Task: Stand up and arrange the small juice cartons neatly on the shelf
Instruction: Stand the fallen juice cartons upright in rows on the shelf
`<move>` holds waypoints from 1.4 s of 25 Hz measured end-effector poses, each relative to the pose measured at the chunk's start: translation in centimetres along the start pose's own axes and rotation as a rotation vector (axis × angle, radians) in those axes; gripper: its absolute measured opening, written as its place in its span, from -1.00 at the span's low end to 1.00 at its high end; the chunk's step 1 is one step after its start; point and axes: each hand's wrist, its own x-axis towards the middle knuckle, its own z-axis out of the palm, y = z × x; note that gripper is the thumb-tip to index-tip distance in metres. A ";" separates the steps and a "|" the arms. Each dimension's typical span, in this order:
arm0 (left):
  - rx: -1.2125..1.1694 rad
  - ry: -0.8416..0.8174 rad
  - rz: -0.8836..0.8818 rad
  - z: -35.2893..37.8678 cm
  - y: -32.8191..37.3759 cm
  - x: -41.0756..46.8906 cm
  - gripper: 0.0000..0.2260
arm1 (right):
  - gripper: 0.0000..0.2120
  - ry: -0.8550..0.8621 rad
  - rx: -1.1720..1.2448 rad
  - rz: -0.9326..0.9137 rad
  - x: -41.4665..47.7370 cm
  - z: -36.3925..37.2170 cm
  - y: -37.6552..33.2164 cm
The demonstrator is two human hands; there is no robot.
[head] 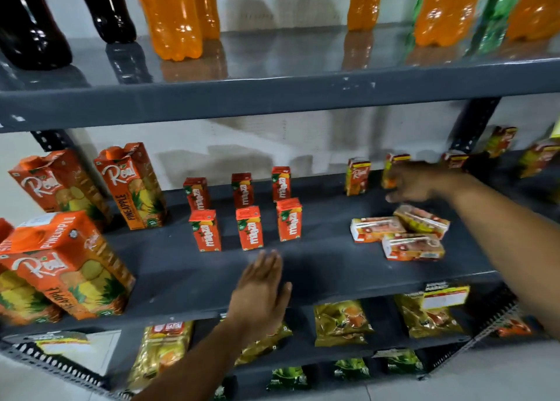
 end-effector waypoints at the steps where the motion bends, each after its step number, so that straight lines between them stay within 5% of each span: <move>1: 0.003 -0.005 0.029 1.0 2.3 1.8 -0.39 | -0.42 -0.051 -0.016 0.020 -0.6 0.8 2.2; 6: 0.148 -0.087 0.025 4.8 9.5 8.9 -0.43 | -0.51 -0.130 0.052 0.107 -0.7 5.9 9.6; 10: 0.179 -0.165 -0.053 5.8 9.4 9.5 -0.41 | -0.65 -0.057 0.136 0.092 0.2 8.5 10.1; 20: 0.159 -0.144 -0.008 6.1 8.9 9.6 -0.40 | -0.64 -0.048 0.173 0.195 1.0 7.7 10.8; 25: 0.150 -0.115 -0.001 6.5 8.5 9.6 -0.25 | -0.73 0.201 -0.384 -0.077 0.6 4.5 13.1; 30: 0.138 -0.088 -0.025 6.9 8.7 9.8 -0.20 | -0.61 0.171 -0.868 -0.300 2.0 3.0 14.8; 35: 0.171 -0.080 -0.063 7.0 9.1 9.7 -0.22 | -0.51 0.230 -0.793 -0.595 2.5 2.2 17.1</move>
